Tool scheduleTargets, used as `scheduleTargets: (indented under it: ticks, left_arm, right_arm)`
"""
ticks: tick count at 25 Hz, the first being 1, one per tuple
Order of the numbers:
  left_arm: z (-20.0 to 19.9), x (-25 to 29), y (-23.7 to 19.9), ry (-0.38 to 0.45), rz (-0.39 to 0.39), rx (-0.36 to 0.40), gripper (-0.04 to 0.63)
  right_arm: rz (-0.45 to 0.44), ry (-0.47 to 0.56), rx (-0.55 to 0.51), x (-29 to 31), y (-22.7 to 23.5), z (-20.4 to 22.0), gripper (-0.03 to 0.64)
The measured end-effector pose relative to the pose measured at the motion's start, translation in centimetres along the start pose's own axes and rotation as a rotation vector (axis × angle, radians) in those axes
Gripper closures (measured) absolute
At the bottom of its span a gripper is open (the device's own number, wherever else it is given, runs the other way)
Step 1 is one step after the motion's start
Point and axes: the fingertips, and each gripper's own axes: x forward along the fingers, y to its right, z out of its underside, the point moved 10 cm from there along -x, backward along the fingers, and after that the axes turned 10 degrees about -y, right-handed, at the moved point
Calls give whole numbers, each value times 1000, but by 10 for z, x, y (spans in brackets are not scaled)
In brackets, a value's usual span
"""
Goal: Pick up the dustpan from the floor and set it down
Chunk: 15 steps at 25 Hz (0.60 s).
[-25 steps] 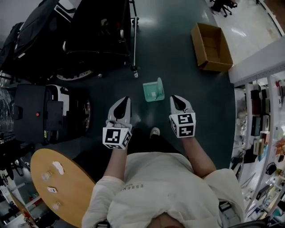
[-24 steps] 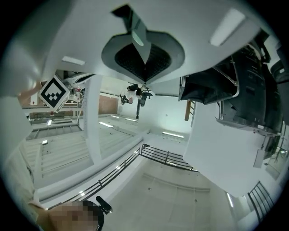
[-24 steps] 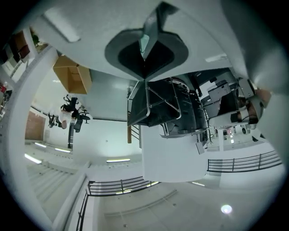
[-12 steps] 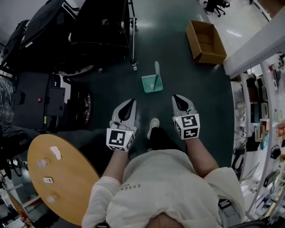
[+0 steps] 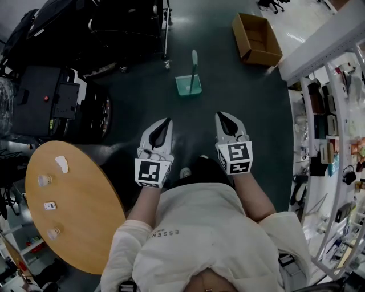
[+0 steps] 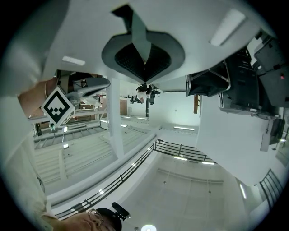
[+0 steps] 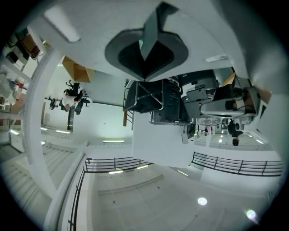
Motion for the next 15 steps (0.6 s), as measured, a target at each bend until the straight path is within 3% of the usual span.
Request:
scheduleTargets:
  ticks: [5, 9, 15]
  left_arm:
    - [-6, -26, 31, 26, 23, 35, 588]
    - [-10, -34, 44, 47, 16, 62, 588]
    - [-16, -41, 62, 44, 19, 39, 588]
  right_arm:
    - [49, 93, 4, -39, -2, 5, 626]
    - [25, 91, 5, -58, -1, 12, 626]
    - [4, 113, -3, -84, 2, 19, 626]
